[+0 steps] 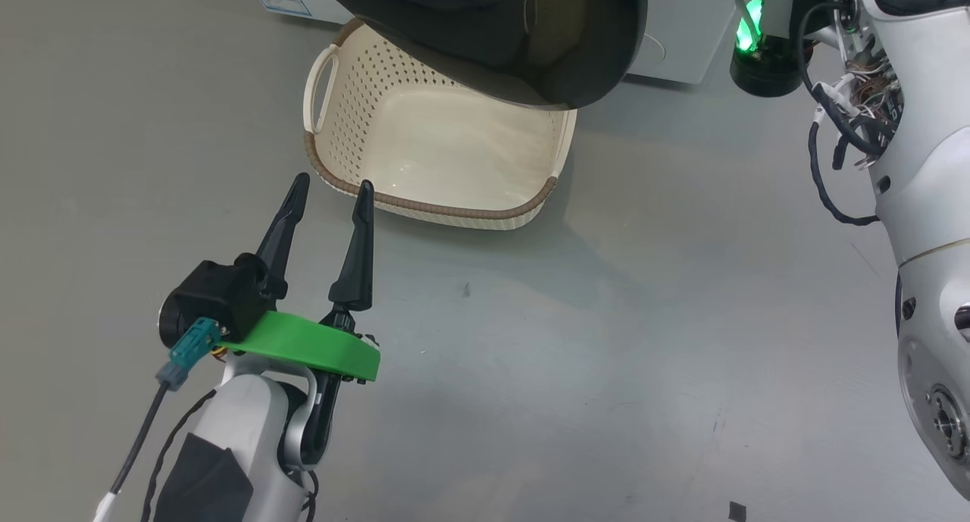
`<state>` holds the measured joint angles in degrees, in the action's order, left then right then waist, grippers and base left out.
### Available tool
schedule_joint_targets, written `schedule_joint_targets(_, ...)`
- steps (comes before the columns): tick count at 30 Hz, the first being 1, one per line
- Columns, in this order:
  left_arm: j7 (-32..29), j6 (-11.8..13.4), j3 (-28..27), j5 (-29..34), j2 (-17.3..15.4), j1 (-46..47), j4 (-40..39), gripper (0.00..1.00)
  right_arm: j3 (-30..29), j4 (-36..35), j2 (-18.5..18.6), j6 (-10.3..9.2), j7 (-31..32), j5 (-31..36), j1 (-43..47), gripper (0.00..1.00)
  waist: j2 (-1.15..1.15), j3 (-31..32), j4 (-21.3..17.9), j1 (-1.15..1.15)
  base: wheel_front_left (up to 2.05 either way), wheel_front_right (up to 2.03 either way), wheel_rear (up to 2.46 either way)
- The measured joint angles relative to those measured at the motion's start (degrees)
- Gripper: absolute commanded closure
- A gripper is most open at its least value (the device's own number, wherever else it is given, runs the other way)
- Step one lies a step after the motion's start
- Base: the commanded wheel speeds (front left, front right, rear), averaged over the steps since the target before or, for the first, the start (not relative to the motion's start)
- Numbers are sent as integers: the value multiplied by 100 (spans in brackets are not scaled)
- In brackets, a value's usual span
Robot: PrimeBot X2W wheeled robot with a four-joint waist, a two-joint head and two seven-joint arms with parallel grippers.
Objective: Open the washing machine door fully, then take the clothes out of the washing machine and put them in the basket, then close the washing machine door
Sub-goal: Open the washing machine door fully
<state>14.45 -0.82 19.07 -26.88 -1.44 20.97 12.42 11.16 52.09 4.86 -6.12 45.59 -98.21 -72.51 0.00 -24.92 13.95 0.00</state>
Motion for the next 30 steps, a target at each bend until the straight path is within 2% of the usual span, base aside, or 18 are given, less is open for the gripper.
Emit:
schedule_joint_targets(13,0,1,10,35,-1,-49,-23,0,502,-367,-36,-9,43,-445,265,100,0,28,-16,0,0,0,0)
schedule_joint_targets(19,0,3,-10,43,-1,-58,-19,0,563,-421,-45,19,-207,-416,346,100,0,75,-35,0,0,0,0)
schedule_joint_targets(22,0,11,-31,43,-2,-99,-13,0,538,-430,-62,159,-495,-269,438,100,0,136,-55,0,0,0,0)
schedule_joint_targets(25,0,12,-67,44,-3,-126,-3,0,671,-460,-22,446,-859,219,509,100,0,211,-82,0,0,0,0)
schedule_joint_targets(30,0,53,-127,44,-4,-194,18,0,1004,-591,328,994,-1413,955,714,100,0,377,-142,0,0,0,0)
